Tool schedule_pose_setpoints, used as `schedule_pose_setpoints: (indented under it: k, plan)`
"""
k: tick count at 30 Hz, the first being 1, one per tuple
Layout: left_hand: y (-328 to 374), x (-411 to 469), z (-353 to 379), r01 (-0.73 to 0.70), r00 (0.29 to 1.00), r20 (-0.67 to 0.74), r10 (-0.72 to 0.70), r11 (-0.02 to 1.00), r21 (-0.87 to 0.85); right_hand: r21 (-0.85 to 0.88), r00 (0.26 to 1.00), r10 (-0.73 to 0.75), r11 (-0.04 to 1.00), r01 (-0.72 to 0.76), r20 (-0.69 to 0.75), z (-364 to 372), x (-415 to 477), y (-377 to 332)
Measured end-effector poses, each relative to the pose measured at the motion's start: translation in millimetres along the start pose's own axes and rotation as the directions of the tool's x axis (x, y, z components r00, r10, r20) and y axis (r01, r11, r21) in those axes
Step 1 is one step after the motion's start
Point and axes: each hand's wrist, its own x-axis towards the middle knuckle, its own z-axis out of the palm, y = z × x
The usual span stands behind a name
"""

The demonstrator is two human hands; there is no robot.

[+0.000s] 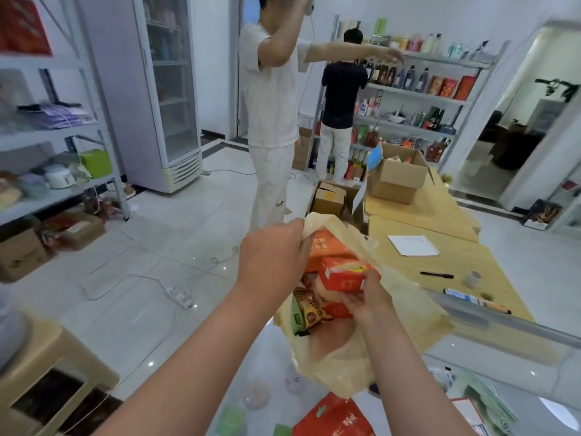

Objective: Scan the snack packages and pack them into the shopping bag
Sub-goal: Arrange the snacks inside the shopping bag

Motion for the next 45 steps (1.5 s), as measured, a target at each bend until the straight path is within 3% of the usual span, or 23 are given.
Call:
schedule_pose_setpoints:
  k: [4, 12, 15, 19, 21, 24, 27, 30, 33, 35, 38, 41, 45]
  plan:
    - [5, 3, 3, -0.076, 0.989, -0.13, 0.071, 0.997, -0.032, -0.057, 0.992, -0.053, 0.997, 0.046, -0.116, 7, 21, -2]
    - [22, 0, 21, 0.036, 0.991, -0.124, -0.049, 0.994, -0.107, -0.173, 0.98, -0.126, 0.98, 0.099, -0.157, 1, 0, 0]
    - [36, 1, 26, -0.062, 0.989, -0.137, 0.045, 0.991, -0.121, -0.098, 0.986, -0.068, 0.994, 0.054, -0.154, -6, -3, -9]
    - [60, 0, 33, -0.16, 0.985, -0.082, 0.15, 0.977, -0.142, -0.045, 0.998, -0.038, 0.998, 0.035, -0.055, -22, -28, -28]
    - [76, 0, 29, -0.143, 0.989, 0.025, 0.148, 0.979, -0.143, -0.049, 0.998, -0.065, 0.997, 0.063, -0.025, -34, -44, -40]
    - [98, 1, 30, -0.063, 0.973, 0.219, 0.076, 0.996, -0.066, -0.091, 0.981, -0.194, 0.977, 0.192, -0.016, -60, -63, -64]
    - [122, 1, 33, -0.087, 0.971, 0.224, 0.086, 0.996, -0.007, -0.133, 0.954, -0.297, 0.948, 0.29, -0.035, -91, -74, -94]
    - [151, -6, 43, -0.104, 0.943, 0.303, 0.137, 0.987, -0.123, -0.258, 0.918, -0.396, 0.891, 0.373, -0.042, -131, -67, -114]
    - [180, -17, 56, -0.118, 0.9, 0.39, 0.193, 0.971, -0.207, -0.461, 0.878, -0.478, 0.783, 0.418, -0.016, -179, -48, -116]
    - [197, -25, 66, -0.118, 0.868, 0.452, 0.207, 0.969, -0.217, -0.672, 0.869, -0.492, 0.628, 0.393, 0.048, -213, -32, -110]
    - [223, -33, 78, -0.111, 0.81, 0.549, 0.206, 0.973, -0.201, -0.927, 0.942, -0.249, 0.242, 0.287, 0.226, -255, -12, -94]
    - [250, -38, 81, -0.11, 0.769, 0.612, 0.185, 0.981, -0.159, -0.946, 0.952, -0.003, -0.116, 0.304, 0.307, -279, -3, -75]
    - [280, -44, 79, -0.1, 0.785, 0.601, 0.149, 0.988, -0.114, -0.887, 0.901, -0.052, -0.208, 0.412, 0.431, -295, 2, -63]
